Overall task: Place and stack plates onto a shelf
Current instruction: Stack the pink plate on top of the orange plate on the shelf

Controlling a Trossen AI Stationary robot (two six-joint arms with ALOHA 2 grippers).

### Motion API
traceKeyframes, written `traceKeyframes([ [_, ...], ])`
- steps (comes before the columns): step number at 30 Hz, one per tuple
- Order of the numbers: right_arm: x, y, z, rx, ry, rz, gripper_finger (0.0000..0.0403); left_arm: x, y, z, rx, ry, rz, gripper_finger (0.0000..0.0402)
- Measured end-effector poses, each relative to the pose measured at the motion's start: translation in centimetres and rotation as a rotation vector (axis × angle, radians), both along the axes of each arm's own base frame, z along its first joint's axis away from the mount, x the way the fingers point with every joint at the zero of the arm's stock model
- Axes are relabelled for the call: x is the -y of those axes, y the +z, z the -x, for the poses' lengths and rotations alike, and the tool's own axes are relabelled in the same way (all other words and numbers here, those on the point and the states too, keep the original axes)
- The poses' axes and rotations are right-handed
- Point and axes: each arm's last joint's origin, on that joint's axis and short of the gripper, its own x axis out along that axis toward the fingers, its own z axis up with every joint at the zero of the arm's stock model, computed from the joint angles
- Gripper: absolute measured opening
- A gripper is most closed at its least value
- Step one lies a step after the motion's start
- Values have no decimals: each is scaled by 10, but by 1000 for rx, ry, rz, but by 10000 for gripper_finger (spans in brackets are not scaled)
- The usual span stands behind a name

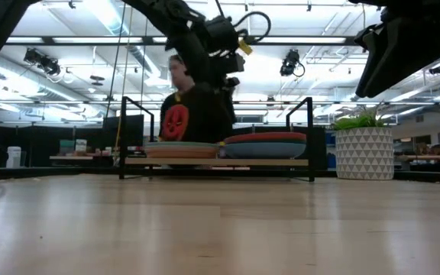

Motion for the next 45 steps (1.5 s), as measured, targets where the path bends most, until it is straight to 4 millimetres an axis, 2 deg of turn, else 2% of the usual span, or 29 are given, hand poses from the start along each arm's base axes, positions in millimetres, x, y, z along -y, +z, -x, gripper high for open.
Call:
traceKeyframes([
  [4, 0, 0, 0, -7, 21, 14, 97, 22, 12, 11, -56, 53, 85, 116],
  [10, 1, 0, -1, -25, 80, 54, 97, 64, 17, 21, -183, 105, 192, 116],
  [18, 7, 1, -6, -46, 150, 116, 97, 120, 13, 28, -317, 194, 287, 116],
  [25, 17, 2, -15, -57, 222, 181, 97, 174, 12, 29, -324, 174, 315, 116],
  [28, 21, 0, -20, -47, 262, 199, 97, 196, 2, 29, -289, 132, 320, 116],
  [34, 35, -9, -28, -44, 331, 200, 97, 228, -19, 50, -306, 205, 317, 116],
  [45, 58, -10, -40, -51, 385, 154, 97, 293, -26, 88, -331, 393, 360, 116],
])
